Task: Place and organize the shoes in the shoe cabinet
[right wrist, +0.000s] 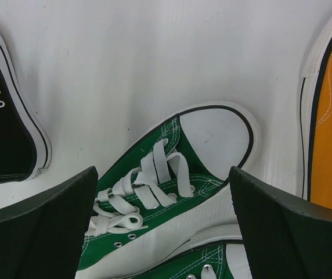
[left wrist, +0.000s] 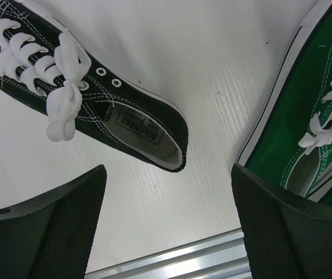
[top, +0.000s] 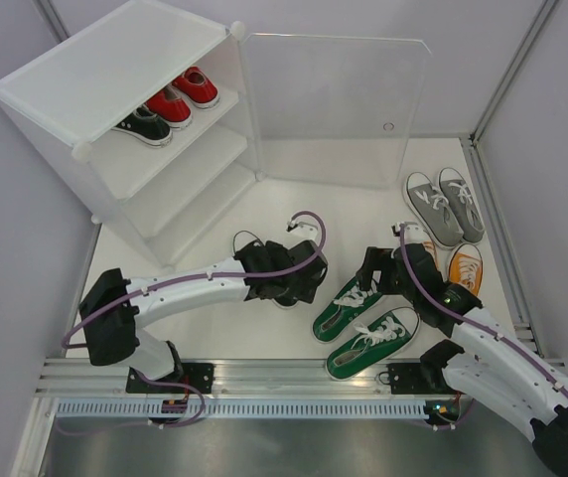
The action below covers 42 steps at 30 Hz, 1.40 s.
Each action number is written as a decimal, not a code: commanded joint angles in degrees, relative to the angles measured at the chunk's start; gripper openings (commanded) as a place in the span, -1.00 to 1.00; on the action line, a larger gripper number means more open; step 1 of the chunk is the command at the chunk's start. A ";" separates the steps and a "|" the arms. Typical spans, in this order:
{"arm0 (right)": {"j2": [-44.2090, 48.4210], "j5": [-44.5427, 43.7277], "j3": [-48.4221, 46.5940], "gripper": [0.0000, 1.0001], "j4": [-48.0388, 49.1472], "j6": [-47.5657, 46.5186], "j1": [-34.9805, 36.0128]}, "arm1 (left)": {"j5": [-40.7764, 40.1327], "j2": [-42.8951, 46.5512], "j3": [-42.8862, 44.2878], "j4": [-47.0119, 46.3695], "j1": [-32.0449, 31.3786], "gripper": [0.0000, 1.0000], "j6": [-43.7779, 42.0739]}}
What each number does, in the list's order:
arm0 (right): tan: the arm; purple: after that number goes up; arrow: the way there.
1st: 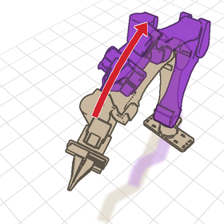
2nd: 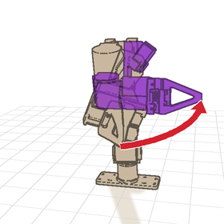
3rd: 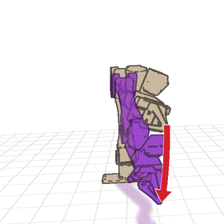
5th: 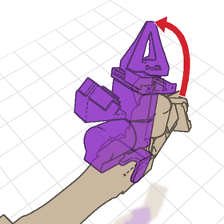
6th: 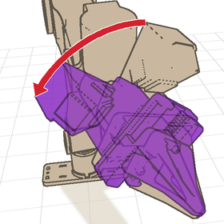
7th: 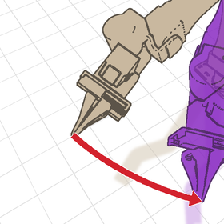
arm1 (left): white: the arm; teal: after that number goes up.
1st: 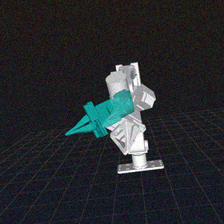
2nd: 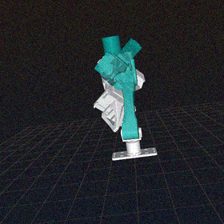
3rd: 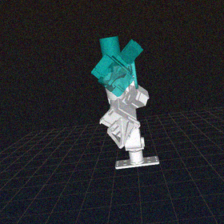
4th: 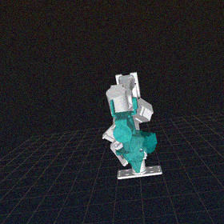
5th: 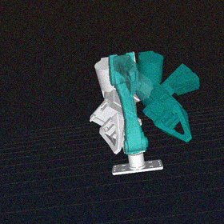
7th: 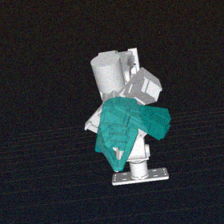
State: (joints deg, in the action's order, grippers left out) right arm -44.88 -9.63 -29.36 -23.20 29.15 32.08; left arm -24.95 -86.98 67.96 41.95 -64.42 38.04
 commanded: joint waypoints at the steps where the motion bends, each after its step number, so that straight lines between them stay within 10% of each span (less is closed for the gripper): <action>1: 1.20 -2.15 -0.87 0.94 0.09 0.30 0.01 | 0.78 0.50 -0.46 1.29 -0.09 0.79 2.83; 32: -0.91 -2.50 -0.25 0.93 1.05 0.30 -0.08 | 11.15 -13.48 -2.04 -5.57 -2.37 0.14 -7.63; 42: -1.61 -2.06 -0.34 0.93 1.14 0.12 -0.08 | 9.05 -9.35 2.78 -1.19 -2.46 0.31 -7.72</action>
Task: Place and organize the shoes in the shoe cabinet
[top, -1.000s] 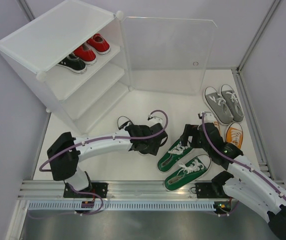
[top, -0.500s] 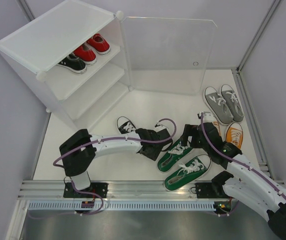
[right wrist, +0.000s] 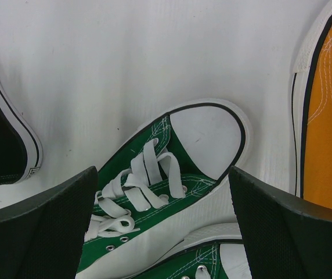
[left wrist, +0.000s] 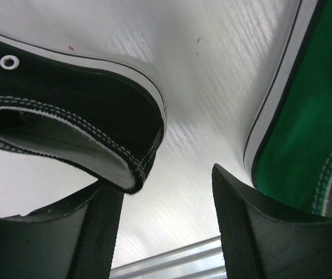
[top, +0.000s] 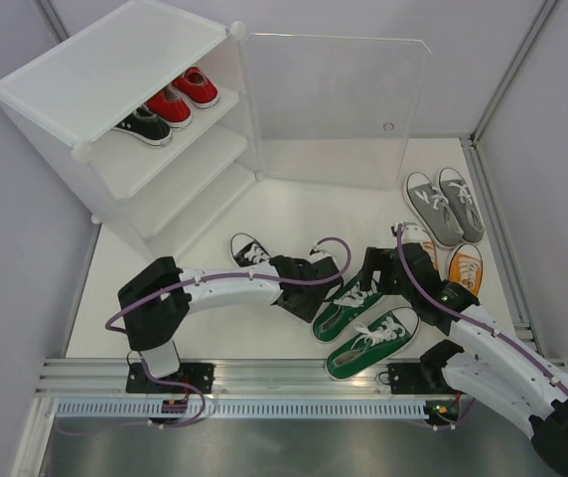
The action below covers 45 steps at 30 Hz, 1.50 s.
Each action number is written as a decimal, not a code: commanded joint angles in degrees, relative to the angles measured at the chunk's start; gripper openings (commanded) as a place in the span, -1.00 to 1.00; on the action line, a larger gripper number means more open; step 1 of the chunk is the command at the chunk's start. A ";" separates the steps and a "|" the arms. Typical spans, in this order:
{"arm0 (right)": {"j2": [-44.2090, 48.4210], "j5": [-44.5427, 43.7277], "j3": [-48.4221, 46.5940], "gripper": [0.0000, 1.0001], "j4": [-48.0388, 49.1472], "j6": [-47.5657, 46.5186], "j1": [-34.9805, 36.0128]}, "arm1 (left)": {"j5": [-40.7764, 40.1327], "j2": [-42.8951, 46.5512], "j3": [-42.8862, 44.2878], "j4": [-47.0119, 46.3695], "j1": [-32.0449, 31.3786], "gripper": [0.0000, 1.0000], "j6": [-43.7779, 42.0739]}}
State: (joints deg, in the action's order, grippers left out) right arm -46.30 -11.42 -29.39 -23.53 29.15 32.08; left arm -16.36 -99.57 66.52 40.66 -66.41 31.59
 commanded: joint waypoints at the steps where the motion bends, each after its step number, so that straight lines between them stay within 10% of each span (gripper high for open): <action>1: -0.19 -0.36 -0.32 0.93 1.47 0.03 0.00 | -0.85 3.42 6.58 1.60 -0.47 0.32 -1.36; 28: -0.63 -0.53 -0.23 0.93 1.47 0.12 -0.08 | -1.66 -8.09 8.63 -1.37 1.55 0.18 -7.69; 45: -0.81 -0.44 -0.23 0.93 1.38 0.12 0.00 | -6.76 3.33 7.23 -1.72 1.46 0.35 -6.80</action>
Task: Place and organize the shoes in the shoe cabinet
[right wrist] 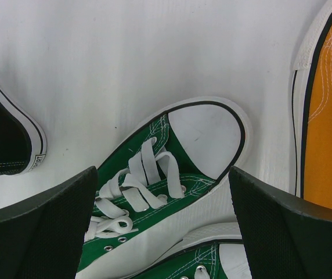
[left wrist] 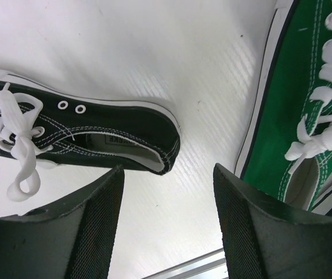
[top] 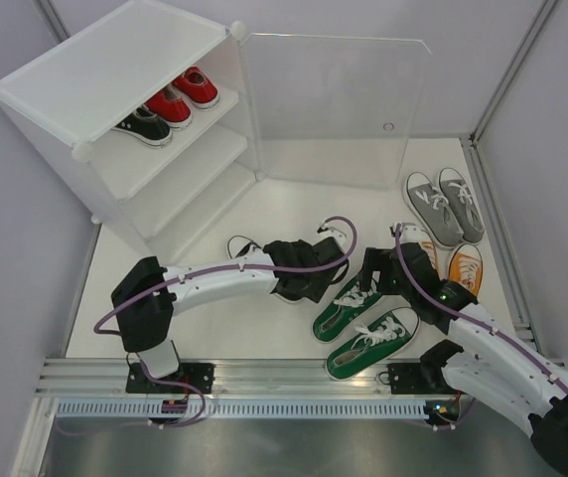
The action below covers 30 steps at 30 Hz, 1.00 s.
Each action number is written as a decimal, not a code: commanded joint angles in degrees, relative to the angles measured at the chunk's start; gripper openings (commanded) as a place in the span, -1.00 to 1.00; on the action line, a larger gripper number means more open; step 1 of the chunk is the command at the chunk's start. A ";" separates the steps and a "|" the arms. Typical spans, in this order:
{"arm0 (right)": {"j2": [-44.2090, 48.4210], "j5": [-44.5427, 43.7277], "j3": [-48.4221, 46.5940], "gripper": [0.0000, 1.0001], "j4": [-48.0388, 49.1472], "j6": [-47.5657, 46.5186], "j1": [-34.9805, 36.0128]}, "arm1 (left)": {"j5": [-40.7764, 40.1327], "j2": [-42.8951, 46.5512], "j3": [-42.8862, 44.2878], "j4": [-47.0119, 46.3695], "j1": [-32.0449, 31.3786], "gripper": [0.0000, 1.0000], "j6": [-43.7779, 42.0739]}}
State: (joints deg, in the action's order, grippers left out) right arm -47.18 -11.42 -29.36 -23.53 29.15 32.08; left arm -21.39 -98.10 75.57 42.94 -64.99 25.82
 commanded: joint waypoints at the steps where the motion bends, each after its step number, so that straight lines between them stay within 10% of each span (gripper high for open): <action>1: 0.07 -0.44 -0.25 0.93 1.38 0.12 0.01 | -1.38 2.56 -2.70 -5.39 0.04 0.35 -1.47; 30: -0.98 0.17 -0.34 0.93 1.56 -0.05 -0.08 | 0.38 8.19 -12.38 -19.29 0.48 0.36 -12.99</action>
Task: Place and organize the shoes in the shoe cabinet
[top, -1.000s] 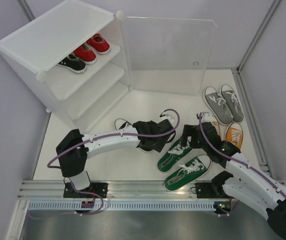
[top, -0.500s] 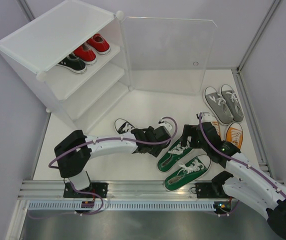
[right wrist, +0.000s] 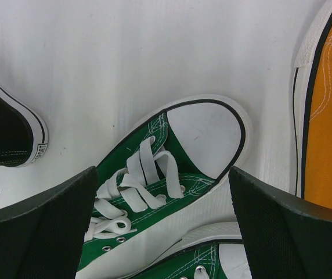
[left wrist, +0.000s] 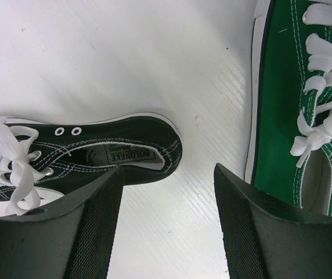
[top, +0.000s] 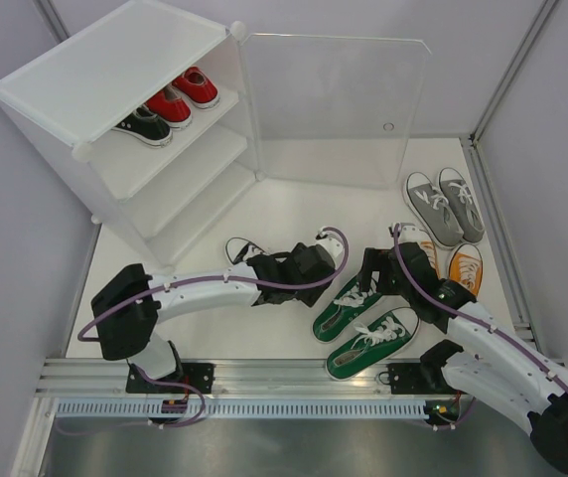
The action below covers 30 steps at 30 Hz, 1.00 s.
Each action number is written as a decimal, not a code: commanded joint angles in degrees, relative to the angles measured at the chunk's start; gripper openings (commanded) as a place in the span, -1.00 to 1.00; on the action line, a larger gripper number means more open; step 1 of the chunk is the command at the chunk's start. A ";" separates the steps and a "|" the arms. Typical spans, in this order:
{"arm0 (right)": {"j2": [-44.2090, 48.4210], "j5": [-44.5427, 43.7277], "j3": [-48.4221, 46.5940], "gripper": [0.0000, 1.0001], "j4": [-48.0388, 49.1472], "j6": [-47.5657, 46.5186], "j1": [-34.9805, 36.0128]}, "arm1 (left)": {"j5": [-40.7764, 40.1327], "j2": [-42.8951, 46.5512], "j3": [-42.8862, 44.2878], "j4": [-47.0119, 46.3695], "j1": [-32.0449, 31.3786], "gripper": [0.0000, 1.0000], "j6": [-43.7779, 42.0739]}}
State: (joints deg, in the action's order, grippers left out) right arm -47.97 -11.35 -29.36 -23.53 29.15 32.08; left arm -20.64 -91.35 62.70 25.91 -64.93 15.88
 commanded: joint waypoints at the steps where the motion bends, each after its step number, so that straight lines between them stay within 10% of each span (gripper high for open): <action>1: -0.20 0.28 -0.34 0.93 1.56 -0.05 0.00 | -0.27 0.83 0.32 -2.36 0.33 0.36 -3.22; 16: -0.02 0.19 -0.26 0.93 1.38 0.03 -0.08 | 4.73 -3.39 -2.67 -10.18 1.82 0.31 -8.23; 30: -0.46 0.28 0.01 0.93 1.82 0.12 -0.08 | 1.84 -7.62 -2.41 -0.87 1.82 -0.17 4.51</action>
State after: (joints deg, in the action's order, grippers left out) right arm -48.16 -11.25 -29.36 -23.49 29.15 32.08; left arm -17.93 -97.89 59.96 19.77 -62.85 14.20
